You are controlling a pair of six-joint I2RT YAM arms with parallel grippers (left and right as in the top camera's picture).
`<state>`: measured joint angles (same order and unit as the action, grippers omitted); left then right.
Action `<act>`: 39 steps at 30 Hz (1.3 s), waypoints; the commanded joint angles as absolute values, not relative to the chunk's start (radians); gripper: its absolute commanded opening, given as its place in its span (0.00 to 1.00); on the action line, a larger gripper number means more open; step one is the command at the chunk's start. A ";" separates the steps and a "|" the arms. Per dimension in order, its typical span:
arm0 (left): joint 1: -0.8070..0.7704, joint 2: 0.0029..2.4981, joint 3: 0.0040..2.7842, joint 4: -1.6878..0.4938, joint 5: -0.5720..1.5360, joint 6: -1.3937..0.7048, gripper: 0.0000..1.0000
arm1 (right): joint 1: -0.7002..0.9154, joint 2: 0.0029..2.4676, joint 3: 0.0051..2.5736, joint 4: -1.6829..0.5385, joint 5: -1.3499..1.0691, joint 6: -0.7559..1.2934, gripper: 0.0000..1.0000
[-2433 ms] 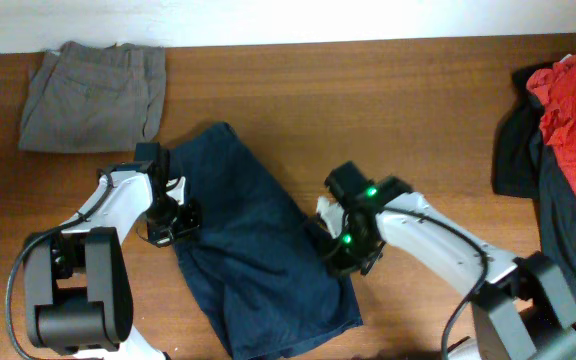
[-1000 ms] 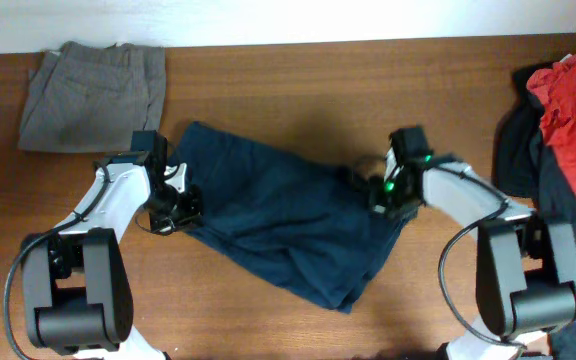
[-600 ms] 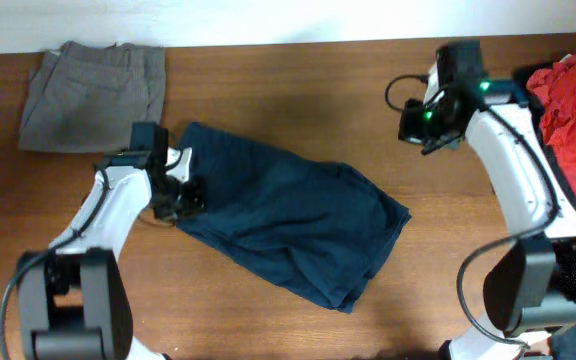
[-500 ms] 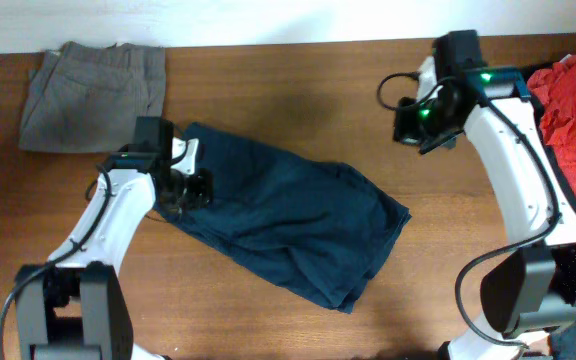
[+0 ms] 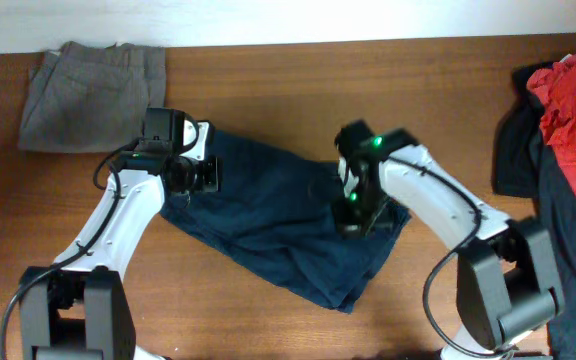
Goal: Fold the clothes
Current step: 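Pull the shorts apart with both grippers, stretching them horizontally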
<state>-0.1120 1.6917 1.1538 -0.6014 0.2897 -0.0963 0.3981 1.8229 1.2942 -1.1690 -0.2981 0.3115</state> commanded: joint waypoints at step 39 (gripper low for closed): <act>-0.084 1.905 1.162 -0.736 0.077 -0.370 0.01 | 0.007 1.822 0.917 -0.688 -0.278 0.410 0.04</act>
